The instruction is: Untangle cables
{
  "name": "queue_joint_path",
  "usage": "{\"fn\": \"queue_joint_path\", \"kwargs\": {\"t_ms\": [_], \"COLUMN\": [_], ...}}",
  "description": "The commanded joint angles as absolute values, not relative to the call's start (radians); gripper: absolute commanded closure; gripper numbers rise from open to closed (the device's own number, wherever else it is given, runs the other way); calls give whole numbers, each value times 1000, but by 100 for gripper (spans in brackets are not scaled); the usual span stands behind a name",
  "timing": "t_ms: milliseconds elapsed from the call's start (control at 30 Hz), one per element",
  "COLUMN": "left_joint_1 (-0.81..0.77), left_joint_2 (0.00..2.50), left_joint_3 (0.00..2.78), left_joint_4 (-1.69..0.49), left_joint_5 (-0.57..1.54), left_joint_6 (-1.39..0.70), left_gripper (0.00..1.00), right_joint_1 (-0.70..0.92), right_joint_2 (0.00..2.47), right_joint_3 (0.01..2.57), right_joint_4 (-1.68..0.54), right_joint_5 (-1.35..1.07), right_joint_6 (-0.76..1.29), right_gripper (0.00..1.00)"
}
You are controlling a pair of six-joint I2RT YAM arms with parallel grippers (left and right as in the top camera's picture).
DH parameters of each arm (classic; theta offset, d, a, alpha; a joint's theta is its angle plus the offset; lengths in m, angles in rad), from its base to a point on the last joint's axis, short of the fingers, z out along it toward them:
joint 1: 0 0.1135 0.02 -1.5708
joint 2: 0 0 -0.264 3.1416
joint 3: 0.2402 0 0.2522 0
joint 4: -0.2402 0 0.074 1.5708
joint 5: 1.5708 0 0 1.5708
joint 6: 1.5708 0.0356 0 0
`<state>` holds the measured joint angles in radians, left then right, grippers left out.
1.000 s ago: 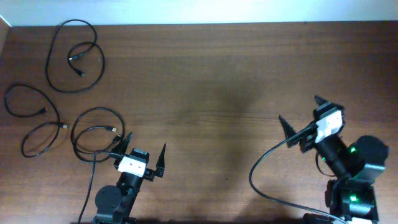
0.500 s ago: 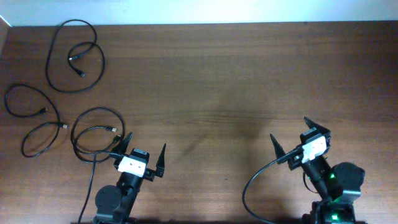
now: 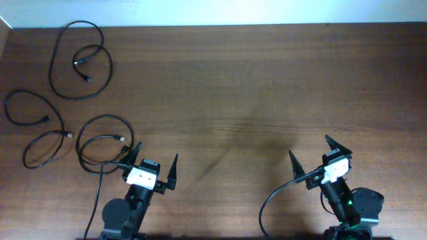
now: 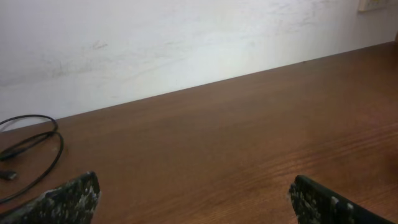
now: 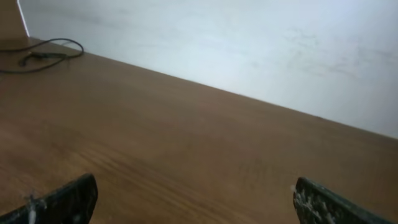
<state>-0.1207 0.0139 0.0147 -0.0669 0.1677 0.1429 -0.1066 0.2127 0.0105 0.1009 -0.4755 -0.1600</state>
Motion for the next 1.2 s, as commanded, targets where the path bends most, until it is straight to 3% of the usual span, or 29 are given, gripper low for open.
{"fn": "queue_joint_path", "kwargs": {"t_ms": [0,333,1167], "left_joint_1": [-114,-114,-114], "left_joint_2": [5,5,5], "left_joint_3": [8,8,8], "left_joint_4": [-68,-68,-68], "left_joint_5": [161,161,161], "left_joint_6": [163,163,163], "left_gripper": [1,1,1], "right_joint_1": [-97,-97,-46], "right_joint_2": [165,1,3], "right_joint_3": [6,6,6], "right_joint_4": [23,-51,-49], "right_joint_5": [-461,-459,-461], "right_joint_6": [-149,-149,-149], "right_gripper": [1,1,1]}}
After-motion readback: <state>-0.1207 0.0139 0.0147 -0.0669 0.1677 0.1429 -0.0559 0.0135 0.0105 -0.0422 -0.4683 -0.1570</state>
